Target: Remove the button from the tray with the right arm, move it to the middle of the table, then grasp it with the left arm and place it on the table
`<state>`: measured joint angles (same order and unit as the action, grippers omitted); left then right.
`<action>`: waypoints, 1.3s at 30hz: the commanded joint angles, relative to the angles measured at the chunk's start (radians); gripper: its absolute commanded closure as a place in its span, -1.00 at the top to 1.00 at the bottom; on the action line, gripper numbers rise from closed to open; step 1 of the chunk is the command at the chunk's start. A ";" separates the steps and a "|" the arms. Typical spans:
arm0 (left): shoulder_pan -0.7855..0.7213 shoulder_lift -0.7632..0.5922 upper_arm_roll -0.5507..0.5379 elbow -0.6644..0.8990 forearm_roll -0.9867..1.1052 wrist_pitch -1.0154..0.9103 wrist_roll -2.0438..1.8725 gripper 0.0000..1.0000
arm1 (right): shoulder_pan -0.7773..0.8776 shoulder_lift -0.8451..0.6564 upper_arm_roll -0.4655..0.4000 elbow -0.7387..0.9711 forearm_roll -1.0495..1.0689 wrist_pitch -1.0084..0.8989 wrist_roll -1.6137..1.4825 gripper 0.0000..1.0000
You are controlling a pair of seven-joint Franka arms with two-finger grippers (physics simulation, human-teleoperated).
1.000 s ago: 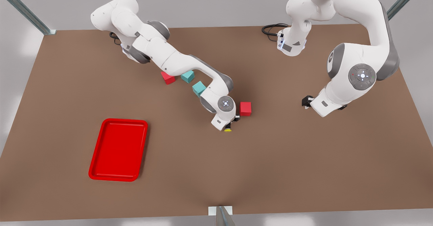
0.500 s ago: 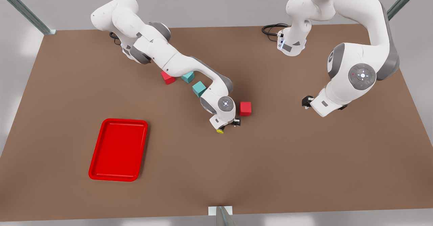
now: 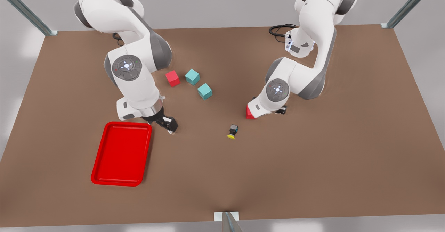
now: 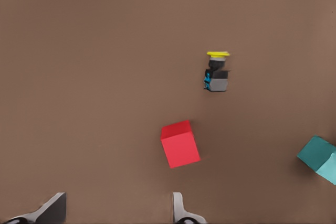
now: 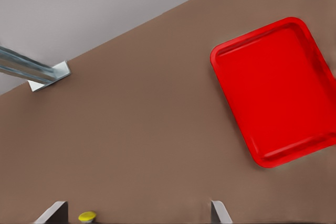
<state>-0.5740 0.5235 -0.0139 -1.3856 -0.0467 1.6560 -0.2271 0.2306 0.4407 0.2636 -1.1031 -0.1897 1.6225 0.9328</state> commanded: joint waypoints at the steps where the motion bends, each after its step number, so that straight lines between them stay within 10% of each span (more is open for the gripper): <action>1: -0.069 0.113 0.000 0.014 -0.107 0.318 -0.840 1.00 | -0.065 -0.117 -0.001 -0.157 -0.001 -0.089 -0.617 1.00; 7: -0.095 0.282 0.002 0.014 -0.099 0.723 -0.891 1.00 | -0.313 -0.198 0.008 -0.211 0.187 -0.165 -0.733 1.00; 17: -0.081 0.289 0.005 0.000 -0.033 0.561 0.005 1.00 | -0.344 -0.197 0.003 -0.204 0.053 -0.302 -0.716 1.00; 37: -0.093 0.392 0.005 0.046 0.002 0.587 0.092 1.00 | -0.332 -0.189 0.006 -0.207 0.029 -0.302 -0.718 1.00; 39: -0.093 0.389 0.005 0.046 0.004 0.585 0.092 0.73 | -0.333 -0.189 0.006 -0.207 0.029 -0.302 -0.718 1.00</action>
<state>-0.6682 0.9146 -0.0086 -1.3398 -0.0456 2.2387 -0.2391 -0.1027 0.2528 0.2695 -1.3105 -0.1611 1.3228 0.2974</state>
